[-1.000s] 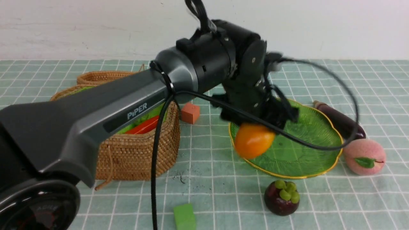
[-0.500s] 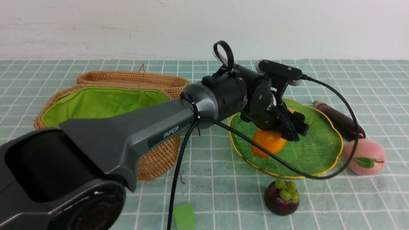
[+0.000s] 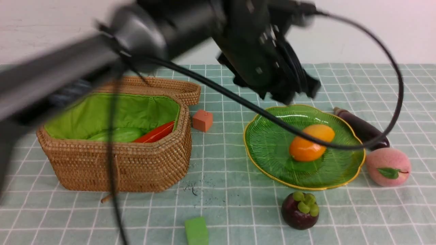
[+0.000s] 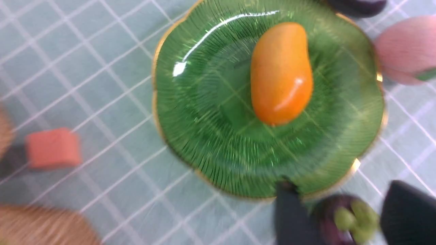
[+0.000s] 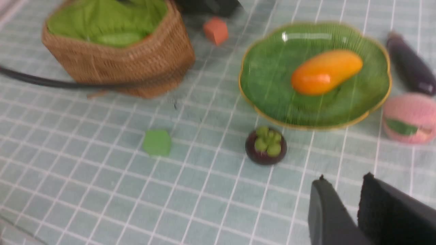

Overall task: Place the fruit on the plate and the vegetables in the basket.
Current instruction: Use the right arm to grab a mangosteen and put it into the right plate

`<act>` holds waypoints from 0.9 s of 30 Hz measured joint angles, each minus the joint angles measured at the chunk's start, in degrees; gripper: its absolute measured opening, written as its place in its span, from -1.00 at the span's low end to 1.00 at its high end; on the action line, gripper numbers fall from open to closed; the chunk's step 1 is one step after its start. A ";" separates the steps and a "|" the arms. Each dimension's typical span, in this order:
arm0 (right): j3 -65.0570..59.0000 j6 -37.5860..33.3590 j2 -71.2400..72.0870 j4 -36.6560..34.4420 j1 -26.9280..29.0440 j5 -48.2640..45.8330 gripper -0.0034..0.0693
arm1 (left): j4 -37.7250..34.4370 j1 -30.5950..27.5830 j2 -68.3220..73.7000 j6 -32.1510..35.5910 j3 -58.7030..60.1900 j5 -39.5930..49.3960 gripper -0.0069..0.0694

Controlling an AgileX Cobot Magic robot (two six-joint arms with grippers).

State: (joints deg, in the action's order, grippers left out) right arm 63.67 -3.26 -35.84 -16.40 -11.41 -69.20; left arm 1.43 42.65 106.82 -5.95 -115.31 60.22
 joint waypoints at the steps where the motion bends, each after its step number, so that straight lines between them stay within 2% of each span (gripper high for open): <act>1: 0.00 0.00 -0.34 0.00 0.00 -0.08 -0.46 | 0.13 0.00 -1.00 0.00 0.00 0.90 -0.28; 2: 0.00 0.05 -2.86 0.00 0.00 -0.63 -0.46 | 0.47 0.00 -4.37 0.00 0.00 3.91 -0.58; 4: 0.00 0.05 -6.89 0.00 0.00 -0.72 -0.46 | 0.89 0.00 -8.74 -0.07 0.00 7.39 -0.84; 9: 0.00 0.17 -16.04 0.00 0.00 -0.85 -0.46 | 2.66 0.00 -18.72 -1.81 3.80 9.53 -0.85; 14: 0.00 0.59 -25.18 -0.28 -0.60 -0.93 -0.46 | 6.48 0.00 -33.53 -4.77 18.81 6.62 -0.85; 17: 0.00 2.24 -29.16 -0.19 -3.79 0.04 -0.46 | 6.61 0.00 -41.29 -5.57 30.07 2.88 -0.85; 19: 0.00 5.67 -34.09 1.60 -10.48 2.38 -0.46 | 5.28 0.00 -49.17 -5.79 41.26 -2.45 -0.85; 20: 0.00 5.67 -34.46 1.84 -10.48 2.60 -0.46 | 5.12 0.00 -50.29 -5.79 43.08 -3.31 -0.85; 21: 0.00 9.21 -37.79 4.15 -15.21 4.78 -0.44 | 3.49 0.00 -54.97 -5.79 50.98 -7.41 -0.85; 22: 0.00 9.21 -38.15 4.40 -15.21 5.00 -0.43 | 3.49 0.00 -55.46 -5.79 51.81 -7.86 -0.85; 23: 0.00 12.41 -40.70 6.51 -18.06 6.88 -0.37 | 2.06 0.00 -59.02 -5.79 58.08 -11.18 -0.85; 24: 0.00 13.20 -41.41 6.75 -18.60 7.04 -0.36 | 1.89 0.00 -59.02 -5.79 58.08 -11.64 -0.85; 27: 0.00 18.02 -45.85 9.49 -20.21 9.83 -0.10 | 0.61 0.00 -64.47 -5.79 67.25 -17.50 -0.85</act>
State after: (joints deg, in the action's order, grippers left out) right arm 63.67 14.77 -81.69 -6.91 -31.62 -59.38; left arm 2.03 42.65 42.35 -11.75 -48.06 42.72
